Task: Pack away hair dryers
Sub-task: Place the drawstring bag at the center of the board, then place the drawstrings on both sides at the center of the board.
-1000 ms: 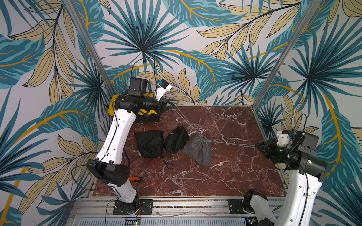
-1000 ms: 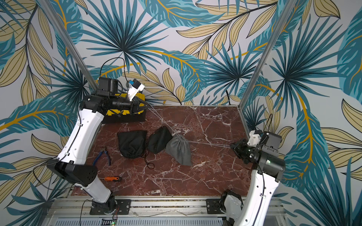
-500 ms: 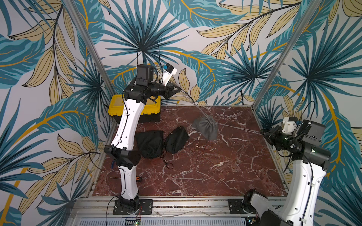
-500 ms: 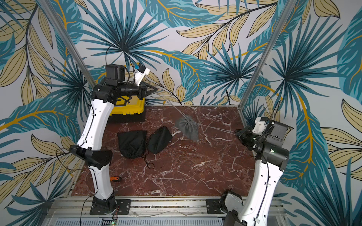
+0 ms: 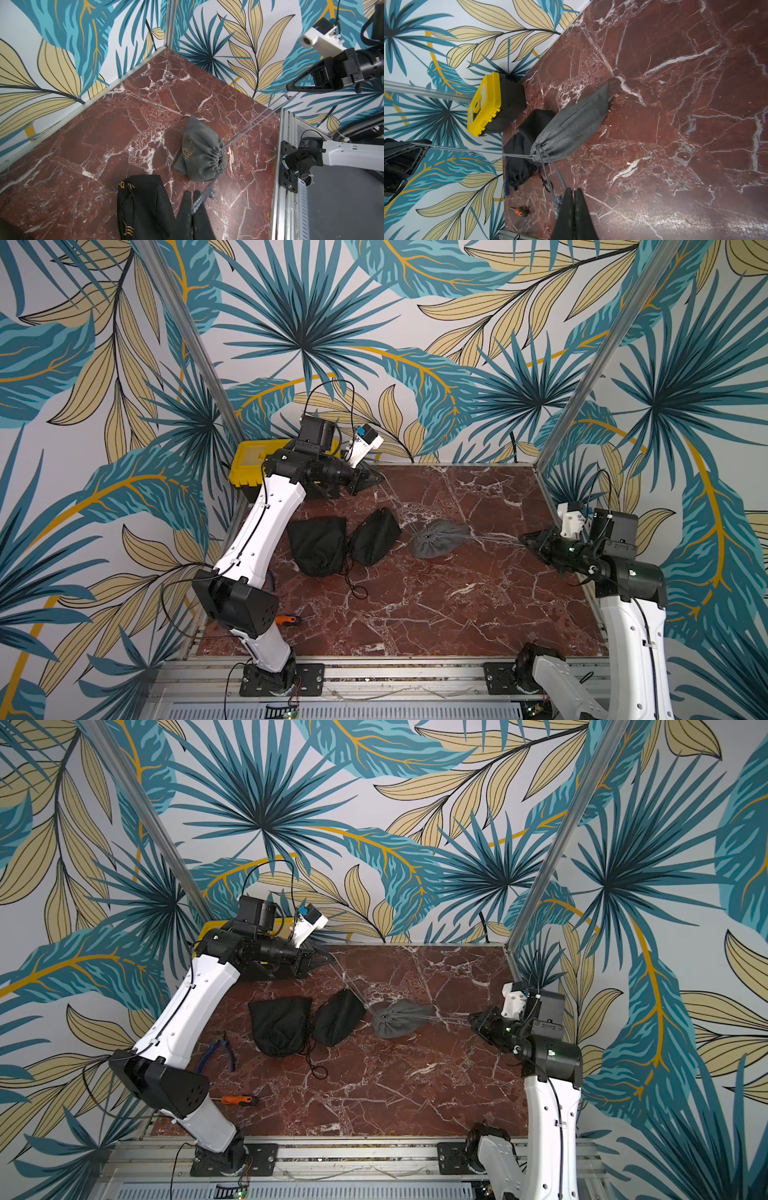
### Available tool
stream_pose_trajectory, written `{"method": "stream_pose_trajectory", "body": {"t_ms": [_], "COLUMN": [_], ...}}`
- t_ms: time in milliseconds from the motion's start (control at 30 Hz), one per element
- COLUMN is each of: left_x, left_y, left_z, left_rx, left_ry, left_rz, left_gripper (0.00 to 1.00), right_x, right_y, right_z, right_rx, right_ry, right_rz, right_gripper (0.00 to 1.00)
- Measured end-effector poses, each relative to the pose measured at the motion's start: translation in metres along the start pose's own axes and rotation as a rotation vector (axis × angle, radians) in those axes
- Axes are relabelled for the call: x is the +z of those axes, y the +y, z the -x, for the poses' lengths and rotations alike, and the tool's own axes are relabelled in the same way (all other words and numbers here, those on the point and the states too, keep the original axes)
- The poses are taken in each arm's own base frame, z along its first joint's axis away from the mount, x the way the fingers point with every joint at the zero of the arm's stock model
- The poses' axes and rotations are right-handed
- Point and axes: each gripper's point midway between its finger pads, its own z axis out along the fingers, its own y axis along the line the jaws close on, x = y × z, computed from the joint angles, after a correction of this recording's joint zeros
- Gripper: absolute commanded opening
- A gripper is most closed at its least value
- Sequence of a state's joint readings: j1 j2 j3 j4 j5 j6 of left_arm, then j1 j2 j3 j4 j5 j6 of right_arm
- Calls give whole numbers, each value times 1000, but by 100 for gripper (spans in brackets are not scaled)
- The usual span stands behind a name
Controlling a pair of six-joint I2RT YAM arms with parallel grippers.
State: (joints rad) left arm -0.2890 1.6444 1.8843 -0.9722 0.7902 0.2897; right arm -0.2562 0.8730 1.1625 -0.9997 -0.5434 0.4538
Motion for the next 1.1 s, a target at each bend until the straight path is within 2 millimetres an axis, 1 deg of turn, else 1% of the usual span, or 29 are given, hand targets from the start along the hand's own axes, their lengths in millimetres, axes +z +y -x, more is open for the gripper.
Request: {"method": "stream_pose_trajectory", "body": {"t_ms": [100,200,333,400,500,600,633,733,800,900,1100], "left_x": [-7,-3,12,20,31,40,42,47,47,44,34], "left_y": [-10,-6,15,26,40,55,61,85,104,126,153], "left_z": [-15,-38,-69,-85,-101,-112,-113,-105,-90,-66,-27], "left_rx": [28,38,25,9,-11,-35,-43,-50,-45,-31,1], "left_ry": [15,58,147,195,244,282,289,286,261,214,142], "left_rz": [6,28,73,91,104,117,122,155,185,231,315], "left_gripper": [0,0,0,0,0,0,0,0,0,0,0], "right_x": [1,9,23,30,39,45,47,52,57,67,82], "right_y": [-3,-14,-29,-33,-33,-27,-24,-15,-8,0,10], "right_z": [-12,-25,-43,-50,-58,-66,-67,-71,-77,-85,-92], "right_rx": [-5,20,63,81,88,71,64,44,25,-3,-34], "right_ry": [20,60,120,145,173,204,210,226,251,288,320], "right_rz": [2,-14,-30,-22,-9,10,18,42,56,64,68], "right_gripper": [0,0,0,0,0,0,0,0,0,0,0]}}
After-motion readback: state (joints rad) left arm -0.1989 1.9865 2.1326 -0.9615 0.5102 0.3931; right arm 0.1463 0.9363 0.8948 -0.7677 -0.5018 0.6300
